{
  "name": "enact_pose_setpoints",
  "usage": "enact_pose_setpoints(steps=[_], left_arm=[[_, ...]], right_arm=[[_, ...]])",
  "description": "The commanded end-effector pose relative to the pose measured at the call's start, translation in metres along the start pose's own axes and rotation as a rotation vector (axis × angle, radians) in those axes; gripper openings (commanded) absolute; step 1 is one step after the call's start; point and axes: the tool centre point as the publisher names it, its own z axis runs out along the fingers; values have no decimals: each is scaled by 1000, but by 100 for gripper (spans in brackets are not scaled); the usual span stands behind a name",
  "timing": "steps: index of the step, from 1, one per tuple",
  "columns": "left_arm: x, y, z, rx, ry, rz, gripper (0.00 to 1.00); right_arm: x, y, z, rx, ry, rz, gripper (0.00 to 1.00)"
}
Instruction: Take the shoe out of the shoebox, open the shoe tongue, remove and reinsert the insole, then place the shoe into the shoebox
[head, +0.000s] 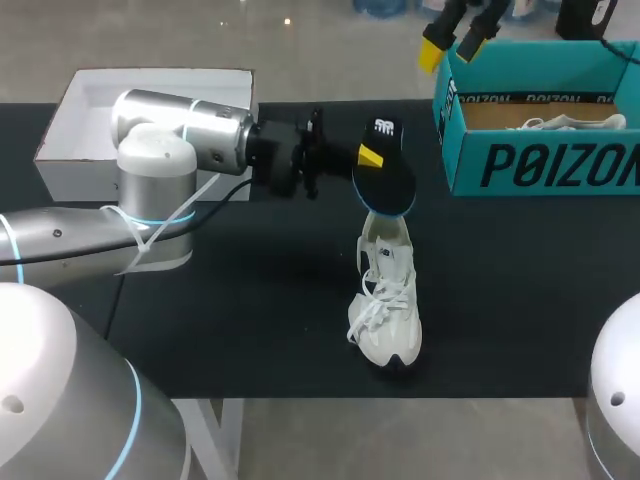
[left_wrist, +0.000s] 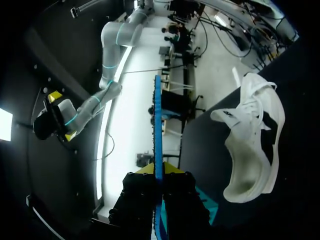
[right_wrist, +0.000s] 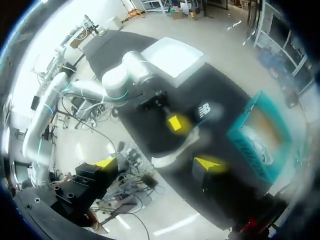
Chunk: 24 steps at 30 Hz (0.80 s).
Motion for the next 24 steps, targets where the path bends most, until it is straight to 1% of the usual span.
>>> enact_pose_setpoints(steps=[1, 9, 15, 18, 24], left_arm=[[2, 4, 0, 14, 2, -2, 0], [0, 5, -1, 28, 1, 2, 0], [1, 5, -2, 28, 4, 4, 0], [1, 8, -4, -8, 0, -22, 0], [1, 8, -4, -8, 0, -22, 0]], right_arm=[[5, 1, 3, 14, -235, 0, 100], [4, 5, 15, 19, -225, -3, 100], [5, 7, 18, 23, -215, -14, 100], [10, 10, 17, 34, -239, -37, 100], [10, 10, 17, 34, -239, -37, 100]])
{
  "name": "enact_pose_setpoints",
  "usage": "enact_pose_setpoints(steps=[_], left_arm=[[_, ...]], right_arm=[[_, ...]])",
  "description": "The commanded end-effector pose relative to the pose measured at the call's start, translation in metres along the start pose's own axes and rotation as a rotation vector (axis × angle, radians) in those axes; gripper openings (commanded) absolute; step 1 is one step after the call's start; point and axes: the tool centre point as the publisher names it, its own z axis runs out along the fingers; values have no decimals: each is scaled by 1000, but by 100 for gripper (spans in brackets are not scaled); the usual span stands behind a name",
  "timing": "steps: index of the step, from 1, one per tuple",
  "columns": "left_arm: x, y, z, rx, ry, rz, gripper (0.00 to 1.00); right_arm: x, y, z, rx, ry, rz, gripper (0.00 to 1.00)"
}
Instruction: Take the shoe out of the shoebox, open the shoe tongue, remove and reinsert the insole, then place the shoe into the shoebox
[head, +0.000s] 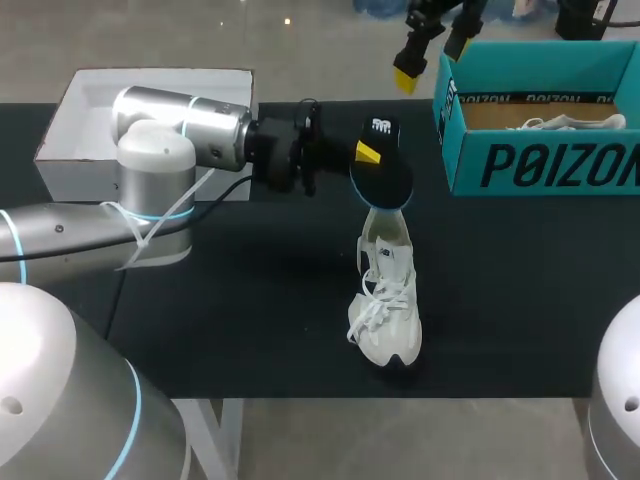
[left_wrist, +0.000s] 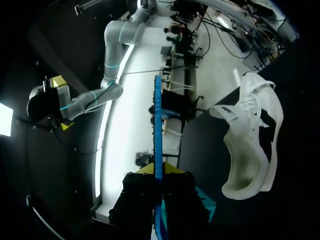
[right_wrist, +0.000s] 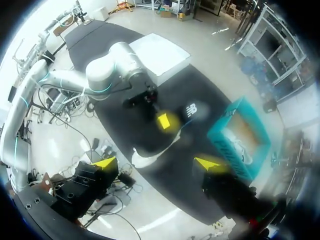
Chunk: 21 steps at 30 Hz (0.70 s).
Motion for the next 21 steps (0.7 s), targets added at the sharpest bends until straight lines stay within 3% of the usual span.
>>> enact_pose_setpoints(steps=[1, 11, 12, 14, 17, 18, 21], left_arm=[[0, -2, 1, -5, 1, 2, 0], [0, -2, 1, -5, 1, 2, 0], [-2, 4, -3, -18, 5, -140, 0], [-1, 15, -7, 62, -65, -317, 0], [-2, 21, -10, 124, -123, -569, 0], [-5, 23, -10, 136, -148, -741, 0], [-9, 25, -7, 195, -220, -888, 0]], right_arm=[[0, 3, -1, 7, -2, 1, 100], [0, 3, -1, 7, -2, 1, 100], [0, 3, -1, 7, -2, 1, 100], [0, 3, -1, 7, -2, 1, 100], [0, 3, -1, 7, -2, 1, 100], [0, 3, -1, 7, -2, 1, 100], [0, 3, -1, 7, -2, 1, 100]])
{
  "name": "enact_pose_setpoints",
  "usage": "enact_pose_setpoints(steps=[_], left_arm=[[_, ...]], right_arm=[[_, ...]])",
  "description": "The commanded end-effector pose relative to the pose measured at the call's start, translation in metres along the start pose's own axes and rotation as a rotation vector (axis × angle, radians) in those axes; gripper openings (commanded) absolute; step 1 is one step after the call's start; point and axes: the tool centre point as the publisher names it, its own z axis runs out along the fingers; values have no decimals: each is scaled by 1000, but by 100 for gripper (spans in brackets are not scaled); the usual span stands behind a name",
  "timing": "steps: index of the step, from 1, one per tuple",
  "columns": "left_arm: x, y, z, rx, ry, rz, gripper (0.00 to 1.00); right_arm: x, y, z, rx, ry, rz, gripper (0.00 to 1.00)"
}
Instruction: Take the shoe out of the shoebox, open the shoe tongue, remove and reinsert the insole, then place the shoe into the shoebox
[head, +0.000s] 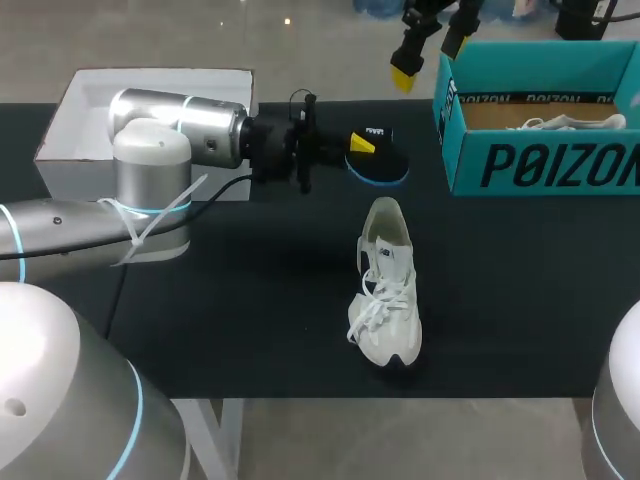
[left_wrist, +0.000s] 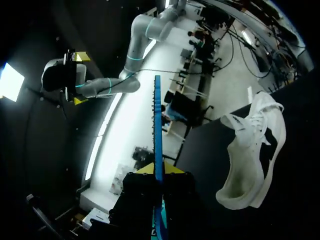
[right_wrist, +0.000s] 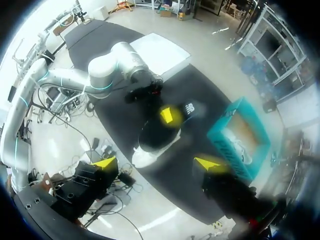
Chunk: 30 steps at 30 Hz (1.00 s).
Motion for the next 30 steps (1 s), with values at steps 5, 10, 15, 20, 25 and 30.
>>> enact_pose_setpoints(steps=[5, 10, 15, 20, 25, 30], left_arm=[[-7, 8, 12, 195, -133, -861, 0], [-9, -1, 15, 256, -202, -1120, 0], [-12, -7, 13, 383, -316, -1281, 0], [-12, -7, 13, 383, -316, -1281, 0], [-12, -7, 13, 383, -316, -1281, 0], [-12, -7, 13, 383, -316, -1281, 0]], right_arm=[[0, 1, 0, 3, -1, 1, 100], [0, 1, 0, 3, -1, 1, 100], [0, 1, 0, 3, -1, 1, 100], [0, 1, 0, 3, -1, 1, 100], [0, 1, 0, 3, -1, 1, 100], [0, 1, 0, 3, -1, 1, 100]])
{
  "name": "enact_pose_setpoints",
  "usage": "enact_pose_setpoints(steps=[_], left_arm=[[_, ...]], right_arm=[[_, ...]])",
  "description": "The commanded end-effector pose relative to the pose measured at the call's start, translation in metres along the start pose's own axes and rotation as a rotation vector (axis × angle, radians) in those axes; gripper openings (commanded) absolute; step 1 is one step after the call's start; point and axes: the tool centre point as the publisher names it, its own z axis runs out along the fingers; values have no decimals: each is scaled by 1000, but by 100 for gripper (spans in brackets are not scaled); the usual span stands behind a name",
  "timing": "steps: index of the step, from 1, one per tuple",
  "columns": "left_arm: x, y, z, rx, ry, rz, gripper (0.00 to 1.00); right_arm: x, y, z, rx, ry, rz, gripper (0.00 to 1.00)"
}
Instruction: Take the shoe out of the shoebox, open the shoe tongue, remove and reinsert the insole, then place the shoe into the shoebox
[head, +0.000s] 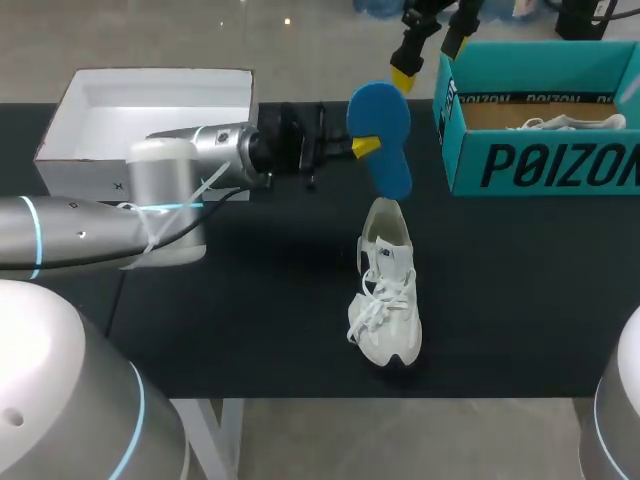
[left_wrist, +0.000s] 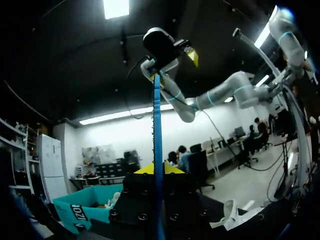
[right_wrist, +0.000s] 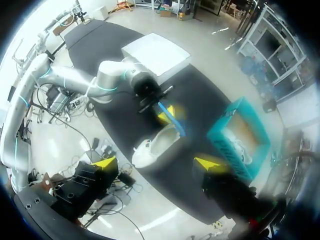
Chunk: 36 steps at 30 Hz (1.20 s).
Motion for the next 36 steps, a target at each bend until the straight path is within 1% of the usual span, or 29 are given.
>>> enact_pose_setpoints(steps=[1, 4, 7, 8, 11, 16, 20, 22, 27, 29, 33, 36], left_arm=[[-1, 7, 1, 126, -88, -341, 0], [-1, 7, 1, 126, -88, -341, 0], [-3, 6, 2, 60, -112, -463, 0], [-5, 6, 3, 26, -121, -537, 0], [-7, 4, 3, -32, -141, -661, 0], [-12, 0, 0, -119, -146, -829, 0], [-15, 0, -3, -174, -118, -1022, 0], [-15, 0, -3, -180, -108, -1093, 0], [-15, 1, -3, -135, -59, -1250, 0], [-15, 1, -1, -133, -59, -1286, 0], [-14, 0, 5, -83, -65, -1350, 0], [-18, -1, 3, 0, -94, -1396, 0]], right_arm=[[-1, 1, 0, 2, 0, 0, 100], [-1, 1, 0, 2, 0, 0, 100], [-1, 1, 0, 2, 0, 0, 100], [-1, 1, 0, 2, 0, 0, 100], [-1, 1, 0, 2, 0, 0, 100], [-1, 1, 0, 2, 0, 0, 100], [-1, 1, 0, 2, 0, 0, 100], [-1, 1, 0, 2, 0, 0, 100], [-1, 1, 0, 2, 0, 0, 100], [-1, 1, 0, 2, 0, 0, 100], [-1, 1, 0, 2, 0, 0, 100], [-1, 1, 0, 2, 0, 0, 100]])
